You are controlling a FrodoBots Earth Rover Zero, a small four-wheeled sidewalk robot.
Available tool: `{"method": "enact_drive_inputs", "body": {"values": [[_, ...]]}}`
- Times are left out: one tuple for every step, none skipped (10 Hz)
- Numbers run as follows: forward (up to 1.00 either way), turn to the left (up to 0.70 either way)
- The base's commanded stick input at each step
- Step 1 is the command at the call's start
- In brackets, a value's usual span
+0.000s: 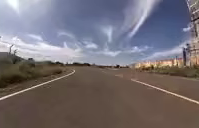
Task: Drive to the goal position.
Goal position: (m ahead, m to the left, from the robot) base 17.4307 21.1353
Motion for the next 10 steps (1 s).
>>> {"method": "enact_drive_inputs", "body": {"values": [[1.00, 0.00], [1.00, 0.00], [1.00, 0.00], [1.00, 0.00], [1.00, 0.00], [1.00, 0.00], [1.00, 0.00], [1.00, 0.00], [1.00, 0.00], [1.00, 0.00]]}}
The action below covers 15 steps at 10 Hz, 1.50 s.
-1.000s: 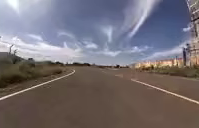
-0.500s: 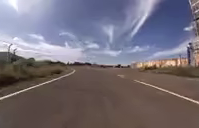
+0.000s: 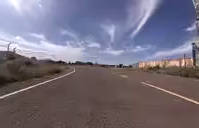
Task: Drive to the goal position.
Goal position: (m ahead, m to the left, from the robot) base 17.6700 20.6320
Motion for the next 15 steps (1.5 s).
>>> {"method": "enact_drive_inputs", "body": {"values": [[1.00, 0.00], [1.00, 0.00], [1.00, 0.00], [1.00, 0.00], [1.00, 0.00], [1.00, 0.00], [1.00, 0.00], [1.00, 0.00], [1.00, 0.00], [1.00, 0.00], [1.00, 0.00], [1.00, 0.00], [1.00, 0.00], [1.00, 0.00], [1.00, 0.00]]}}
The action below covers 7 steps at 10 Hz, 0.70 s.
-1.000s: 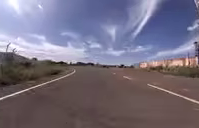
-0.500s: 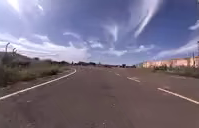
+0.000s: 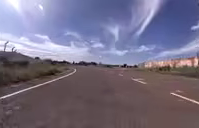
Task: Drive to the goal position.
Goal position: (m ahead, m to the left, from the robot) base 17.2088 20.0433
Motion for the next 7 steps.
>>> {"method": "enact_drive_inputs", "body": {"values": [[1.00, 0.00], [1.00, 0.00], [1.00, 0.00], [1.00, 0.00], [1.00, 0.00], [1.00, 0.00], [1.00, 0.00]]}}
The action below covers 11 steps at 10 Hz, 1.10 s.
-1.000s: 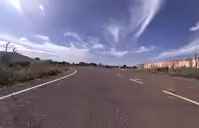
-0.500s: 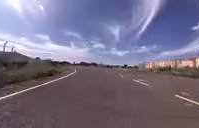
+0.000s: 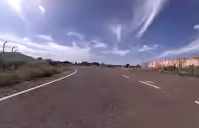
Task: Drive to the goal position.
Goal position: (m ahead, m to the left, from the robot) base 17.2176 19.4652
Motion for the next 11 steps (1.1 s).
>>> {"method": "enact_drive_inputs", "body": {"values": [[1.00, 0.00], [1.00, 0.00], [1.00, 0.00], [1.00, 0.00], [1.00, 0.00], [1.00, 0.00], [1.00, 0.00], [1.00, 0.00], [1.00, 0.00], [1.00, 0.00], [1.00, 0.00]]}}
